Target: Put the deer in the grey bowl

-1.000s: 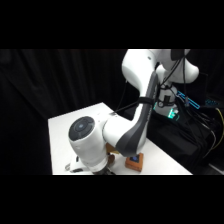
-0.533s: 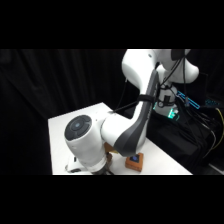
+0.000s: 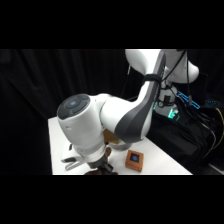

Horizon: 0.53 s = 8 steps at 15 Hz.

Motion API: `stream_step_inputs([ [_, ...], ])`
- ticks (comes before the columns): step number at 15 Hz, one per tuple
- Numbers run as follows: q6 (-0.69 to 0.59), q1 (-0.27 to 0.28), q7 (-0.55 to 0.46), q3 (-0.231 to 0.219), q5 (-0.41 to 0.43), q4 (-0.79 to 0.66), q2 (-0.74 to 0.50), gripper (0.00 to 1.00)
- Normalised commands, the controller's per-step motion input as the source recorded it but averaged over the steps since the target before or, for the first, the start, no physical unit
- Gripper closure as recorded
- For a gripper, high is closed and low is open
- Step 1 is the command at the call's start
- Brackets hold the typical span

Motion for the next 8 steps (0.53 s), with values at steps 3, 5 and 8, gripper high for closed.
stream_step_inputs([
  [3,-0.13,0.017,0.13,-0.085,-0.185,-0.43,-0.56,0.97],
  [5,-0.09,-0.045,0.08,-0.064,-0.170,-0.45,-0.54,0.97],
  [8,-0.06,-0.100,0.07,-0.044,-0.146,-0.49,-0.54,0.97],
])
